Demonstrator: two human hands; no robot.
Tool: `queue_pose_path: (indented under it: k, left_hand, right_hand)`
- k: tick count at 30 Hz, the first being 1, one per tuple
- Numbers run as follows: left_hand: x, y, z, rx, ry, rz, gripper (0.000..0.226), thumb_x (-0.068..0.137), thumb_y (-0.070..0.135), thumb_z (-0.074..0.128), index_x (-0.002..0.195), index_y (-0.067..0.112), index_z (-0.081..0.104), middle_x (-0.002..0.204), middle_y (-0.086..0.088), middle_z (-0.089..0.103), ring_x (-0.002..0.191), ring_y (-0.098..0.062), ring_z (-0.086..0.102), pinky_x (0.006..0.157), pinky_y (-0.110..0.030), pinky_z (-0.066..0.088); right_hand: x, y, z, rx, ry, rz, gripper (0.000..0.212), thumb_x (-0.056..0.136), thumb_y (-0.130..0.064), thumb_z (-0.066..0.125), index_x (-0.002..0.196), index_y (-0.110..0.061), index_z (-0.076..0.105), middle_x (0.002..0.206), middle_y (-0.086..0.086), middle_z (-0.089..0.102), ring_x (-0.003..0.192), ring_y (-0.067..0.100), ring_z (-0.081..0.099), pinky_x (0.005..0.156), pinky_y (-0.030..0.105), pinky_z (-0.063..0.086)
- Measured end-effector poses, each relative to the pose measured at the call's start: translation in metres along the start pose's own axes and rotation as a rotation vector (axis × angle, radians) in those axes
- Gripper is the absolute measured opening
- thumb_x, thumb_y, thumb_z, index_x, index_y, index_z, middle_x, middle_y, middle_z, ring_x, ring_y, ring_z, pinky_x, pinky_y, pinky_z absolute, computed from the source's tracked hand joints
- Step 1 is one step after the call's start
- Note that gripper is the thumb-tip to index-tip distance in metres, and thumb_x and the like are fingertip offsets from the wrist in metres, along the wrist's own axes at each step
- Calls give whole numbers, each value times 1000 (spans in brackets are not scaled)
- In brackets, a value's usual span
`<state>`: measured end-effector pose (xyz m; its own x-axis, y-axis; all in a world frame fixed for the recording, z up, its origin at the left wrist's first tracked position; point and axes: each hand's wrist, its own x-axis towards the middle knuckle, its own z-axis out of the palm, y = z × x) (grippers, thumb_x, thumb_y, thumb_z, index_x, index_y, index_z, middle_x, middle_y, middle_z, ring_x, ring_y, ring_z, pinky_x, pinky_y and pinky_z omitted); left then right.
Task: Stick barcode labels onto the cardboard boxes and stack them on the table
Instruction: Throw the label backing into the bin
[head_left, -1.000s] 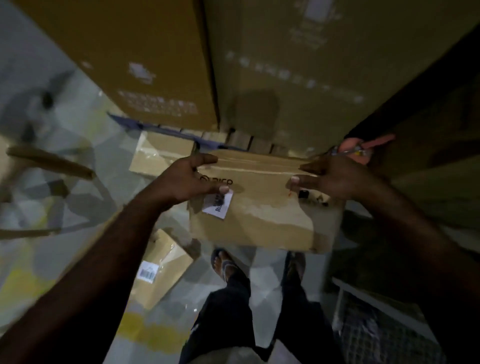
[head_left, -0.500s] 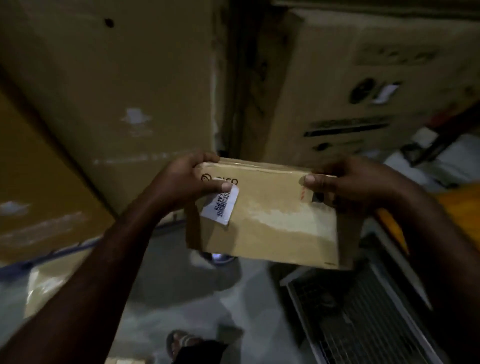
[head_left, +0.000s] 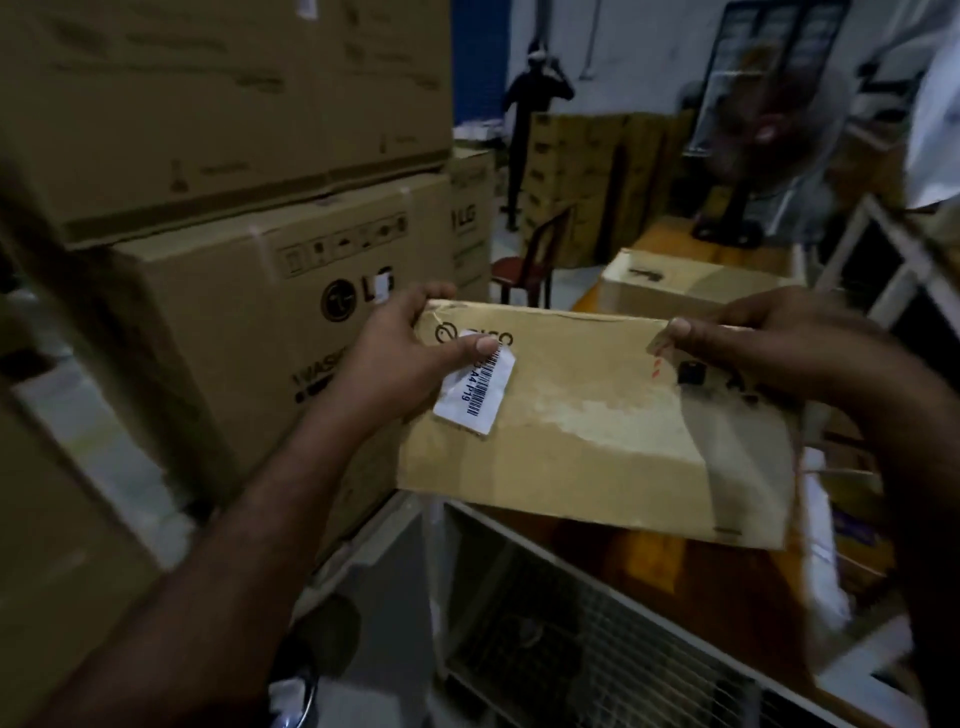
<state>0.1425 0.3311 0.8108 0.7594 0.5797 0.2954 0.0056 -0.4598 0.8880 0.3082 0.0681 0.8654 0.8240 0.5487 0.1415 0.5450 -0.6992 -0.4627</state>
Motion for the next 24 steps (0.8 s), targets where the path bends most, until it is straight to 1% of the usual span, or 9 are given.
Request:
queue_pose_path:
  k: [5, 7, 9, 12, 16, 18, 21, 22, 24]
  left_hand:
    - [43, -10, 59, -46, -146, 41, 41, 75, 26, 84, 107, 25, 59, 83, 12, 67, 65, 11, 61, 58, -9, 49]
    - [62, -19, 77, -38, -199, 44, 37, 78, 29, 81, 108, 23, 60, 88, 10, 69, 76, 1, 66, 65, -16, 54]
    - [81, -30, 90, -20, -248, 28, 33, 84, 34, 75, 111, 20, 62, 98, 2, 72, 86, -12, 69, 75, -31, 58]
    - [113, -50, 106, 9, -294, 38, 27, 91, 44, 64, 109, 25, 63, 98, 1, 74, 87, -16, 70, 80, -43, 58]
    - [146, -67, 118, 95, -290, 60, 30, 97, 52, 49, 109, 29, 64, 101, 4, 71, 95, -16, 66, 87, -42, 54]
    - [158, -67, 122, 116, -301, 79, 36, 98, 54, 44, 113, 28, 64, 104, 5, 70, 99, -17, 64, 89, -40, 53]
    - [171, -66, 128, 107, -313, 76, 41, 99, 55, 39, 119, 29, 63, 104, 12, 62, 103, -15, 60, 92, -38, 49]
    - [173, -66, 131, 113, -308, 78, 43, 99, 57, 36, 121, 31, 62, 104, 14, 60, 102, -14, 58, 92, -38, 48]
    - [176, -68, 136, 115, -282, 92, 41, 98, 63, 31, 110, 37, 61, 102, 15, 63, 97, -13, 60, 87, -39, 50]
  right_hand:
    - [13, 45, -9, -20, 60, 119, 83, 47, -103, 43, 81, -35, 77, 80, -6, 72, 78, 17, 66, 78, 42, 57]
    - [19, 59, -2, -23, 100, 166, 79, 54, -99, 48, 77, -29, 77, 78, -4, 72, 77, 18, 67, 76, 44, 57]
    - [28, 70, 6, -44, 99, 211, 78, 57, -96, 48, 71, -26, 77, 72, -3, 72, 72, 17, 67, 74, 44, 57]
    - [45, 79, 21, -20, 88, 285, 69, 64, -90, 52, 76, -28, 79, 79, -5, 72, 77, 14, 67, 77, 39, 57]
    - [64, 81, 37, 31, 169, 330, 60, 71, -81, 58, 71, -23, 76, 63, -6, 70, 67, 14, 67, 63, 32, 52]
    - [71, 81, 43, -72, 247, 310, 62, 75, -83, 50, 69, -25, 71, 63, -7, 68, 65, 12, 65, 64, 34, 53]
    - [84, 70, 57, -432, 428, 175, 59, 84, -79, 37, 88, -29, 68, 94, -3, 67, 89, 20, 59, 85, 45, 49]
    - [89, 58, 65, -418, 474, 126, 53, 87, -72, 43, 101, -27, 68, 106, -1, 66, 99, 22, 57, 90, 46, 46]
    - [98, 29, 86, -275, 521, 20, 48, 91, -61, 46, 107, -23, 69, 109, 1, 67, 101, 24, 56, 89, 44, 45]
